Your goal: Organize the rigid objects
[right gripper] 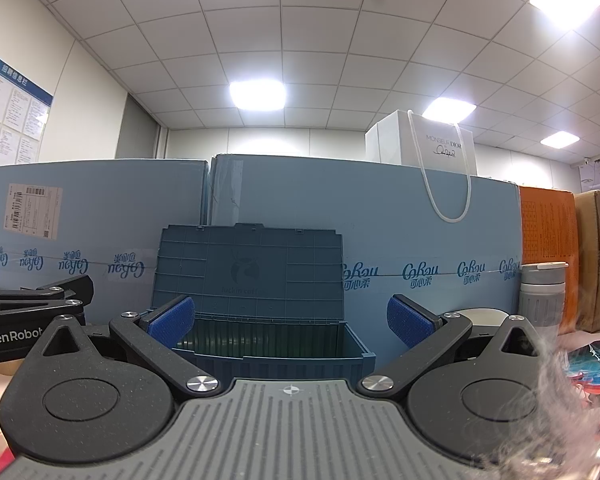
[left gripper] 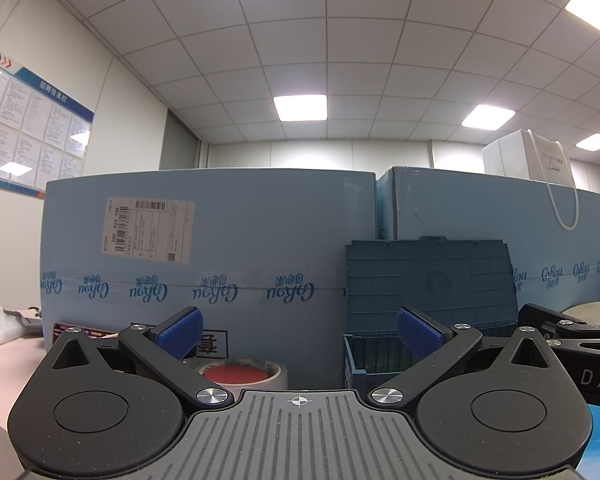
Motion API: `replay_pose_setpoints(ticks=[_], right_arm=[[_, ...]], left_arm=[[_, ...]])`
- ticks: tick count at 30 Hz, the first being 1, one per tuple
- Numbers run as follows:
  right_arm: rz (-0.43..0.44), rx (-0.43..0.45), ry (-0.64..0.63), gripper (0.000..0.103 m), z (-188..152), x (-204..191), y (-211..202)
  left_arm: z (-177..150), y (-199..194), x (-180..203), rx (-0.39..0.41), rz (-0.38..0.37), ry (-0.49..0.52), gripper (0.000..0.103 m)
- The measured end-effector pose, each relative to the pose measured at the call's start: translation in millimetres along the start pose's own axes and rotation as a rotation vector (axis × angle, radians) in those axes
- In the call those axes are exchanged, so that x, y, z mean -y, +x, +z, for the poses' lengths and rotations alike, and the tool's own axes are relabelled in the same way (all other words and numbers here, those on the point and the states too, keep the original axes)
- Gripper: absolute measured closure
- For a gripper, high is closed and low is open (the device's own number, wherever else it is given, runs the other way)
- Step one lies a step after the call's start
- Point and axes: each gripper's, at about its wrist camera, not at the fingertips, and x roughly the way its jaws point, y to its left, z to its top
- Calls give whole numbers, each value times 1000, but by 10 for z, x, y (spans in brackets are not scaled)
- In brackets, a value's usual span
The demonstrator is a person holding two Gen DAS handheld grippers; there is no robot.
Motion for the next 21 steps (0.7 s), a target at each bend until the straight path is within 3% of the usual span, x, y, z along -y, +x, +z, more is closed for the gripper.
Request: replay_pose_setpoints(ticks=[21], right_arm=[[-1, 1, 4, 0, -8, -2, 1]], left_arm=[[3, 54, -6, -27, 30, -3, 0]])
